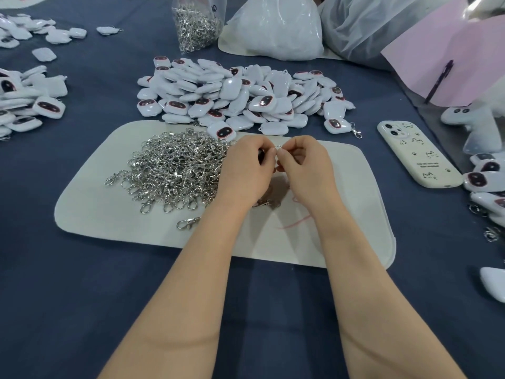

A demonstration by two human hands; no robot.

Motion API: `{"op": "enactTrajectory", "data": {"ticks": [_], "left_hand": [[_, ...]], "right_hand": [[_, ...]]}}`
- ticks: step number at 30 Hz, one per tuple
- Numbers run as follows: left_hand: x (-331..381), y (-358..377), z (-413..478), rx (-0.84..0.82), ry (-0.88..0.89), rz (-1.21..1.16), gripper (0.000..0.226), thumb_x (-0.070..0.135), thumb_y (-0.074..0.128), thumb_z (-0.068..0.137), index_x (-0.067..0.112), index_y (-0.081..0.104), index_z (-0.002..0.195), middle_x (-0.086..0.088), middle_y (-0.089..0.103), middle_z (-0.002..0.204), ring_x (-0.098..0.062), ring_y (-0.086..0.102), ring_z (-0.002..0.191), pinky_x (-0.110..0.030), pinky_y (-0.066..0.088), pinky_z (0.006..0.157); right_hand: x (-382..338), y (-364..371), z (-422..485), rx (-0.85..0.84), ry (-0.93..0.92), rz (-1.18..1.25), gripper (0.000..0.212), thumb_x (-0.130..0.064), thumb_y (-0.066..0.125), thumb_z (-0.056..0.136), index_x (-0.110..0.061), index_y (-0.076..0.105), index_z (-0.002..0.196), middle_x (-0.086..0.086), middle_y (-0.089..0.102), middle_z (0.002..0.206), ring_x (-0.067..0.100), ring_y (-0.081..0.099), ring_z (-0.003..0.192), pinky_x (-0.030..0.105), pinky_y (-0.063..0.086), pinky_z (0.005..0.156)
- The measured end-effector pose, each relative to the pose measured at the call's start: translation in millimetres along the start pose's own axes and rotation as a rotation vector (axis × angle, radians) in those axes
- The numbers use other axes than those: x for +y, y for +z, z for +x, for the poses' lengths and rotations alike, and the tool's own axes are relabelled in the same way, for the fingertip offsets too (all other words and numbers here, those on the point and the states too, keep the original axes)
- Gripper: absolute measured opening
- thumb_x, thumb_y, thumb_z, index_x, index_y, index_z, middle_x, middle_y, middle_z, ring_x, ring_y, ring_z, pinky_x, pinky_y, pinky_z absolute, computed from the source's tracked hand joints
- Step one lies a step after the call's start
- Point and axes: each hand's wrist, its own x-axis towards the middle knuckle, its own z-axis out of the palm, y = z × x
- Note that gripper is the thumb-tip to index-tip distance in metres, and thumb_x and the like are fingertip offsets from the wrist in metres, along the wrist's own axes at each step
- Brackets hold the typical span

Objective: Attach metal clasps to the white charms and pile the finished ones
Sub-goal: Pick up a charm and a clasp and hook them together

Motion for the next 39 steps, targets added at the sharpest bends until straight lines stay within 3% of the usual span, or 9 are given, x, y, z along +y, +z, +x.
{"op": "enactTrajectory", "data": {"ticks": [4,8,15,18,25,28,32,36,39], "left_hand": [[-3.0,3.6,0.8,0.002,0.006,0.033,0.012,0.011,0.052,0.093,0.008,0.063,0.091,-0.010,0.066,0.096,-0.029,0.066,0.085,-0.041,0.050,0.081],[-6.5,4.5,1.0,0.033,0.044,0.134,0.013,0.010,0.052,0.092,0.007,0.064,0.092,-0.009,0.064,0.097,-0.023,0.057,0.087,-0.024,0.037,0.076],[-1.7,-0.3,0.2,-0.036,-0.004,-0.034,0.014,0.009,0.051,0.094,0.015,0.057,0.082,0.016,0.053,0.066,0.017,0.053,0.049,-0.002,0.035,0.051],[-2.2,-3.3,1.7,-0.071,-0.044,-0.123,0.014,0.009,0.050,0.094,0.013,0.057,0.084,0.014,0.056,0.067,0.012,0.056,0.046,-0.004,0.039,0.048],[-2.6,-7.6,2.7,-0.122,-0.112,-0.254,0.020,0.010,0.053,0.094,0.020,0.059,0.077,0.007,0.062,0.069,-0.003,0.067,0.057,-0.019,0.054,0.058],[-2.3,-11.1,3.6,-0.153,-0.145,-0.291,0.016,0.009,0.048,0.094,0.021,0.058,0.092,0.004,0.062,0.082,-0.009,0.069,0.063,-0.031,0.057,0.068],[-2.6,-13.4,3.3,-0.141,-0.136,-0.291,0.026,0.011,0.043,0.090,0.026,0.039,0.111,-0.004,0.056,0.109,-0.003,0.059,0.050,-0.026,0.049,0.057],[-4.1,-10.5,2.0,-0.146,-0.120,-0.281,0.024,0.011,0.046,0.089,0.025,0.040,0.107,0.002,0.053,0.111,-0.002,0.055,0.046,-0.019,0.043,0.052],[-6.0,-11.0,3.0,-0.143,-0.115,-0.312,0.019,0.010,0.048,0.088,0.026,0.046,0.100,0.007,0.057,0.099,-0.004,0.054,0.047,-0.019,0.042,0.051]], "right_hand": [[1.5,1.3,-1.0,0.003,-0.048,-0.060,0.008,-0.012,0.057,0.089,-0.018,0.052,0.087,-0.006,0.059,0.081,0.011,0.058,0.079,0.019,0.045,0.067],[0.9,3.6,-4.7,0.020,-0.137,-0.165,0.011,-0.008,0.056,0.089,-0.016,0.050,0.086,-0.007,0.054,0.079,0.002,0.048,0.069,0.005,0.037,0.064],[0.1,3.9,-6.9,0.038,-0.214,-0.197,0.006,-0.005,0.052,0.090,-0.011,0.050,0.089,0.004,0.057,0.088,0.018,0.050,0.079,0.021,0.035,0.067],[0.0,3.9,-7.4,0.031,-0.224,-0.184,0.008,-0.005,0.053,0.090,-0.012,0.049,0.088,0.003,0.057,0.086,0.019,0.051,0.078,0.023,0.038,0.068],[1.5,1.4,-7.6,0.017,-0.233,-0.151,0.010,-0.006,0.053,0.090,-0.014,0.049,0.086,0.000,0.056,0.082,0.019,0.053,0.077,0.018,0.038,0.064],[2.9,0.0,-6.6,0.047,-0.214,-0.111,0.010,-0.006,0.053,0.091,-0.014,0.049,0.087,0.001,0.057,0.083,0.022,0.057,0.081,0.021,0.041,0.069],[6.2,0.8,-4.8,0.061,-0.189,-0.114,0.011,-0.005,0.051,0.092,-0.015,0.047,0.087,0.003,0.058,0.084,0.023,0.058,0.082,0.022,0.042,0.069],[7.8,1.0,-3.1,0.073,-0.195,-0.146,0.011,-0.005,0.052,0.091,-0.014,0.048,0.086,0.002,0.058,0.083,0.017,0.053,0.077,0.010,0.037,0.064],[8.3,0.5,-2.2,0.071,-0.190,-0.160,0.012,-0.005,0.052,0.091,-0.015,0.047,0.086,0.001,0.057,0.083,0.017,0.052,0.077,0.009,0.036,0.063]]}}
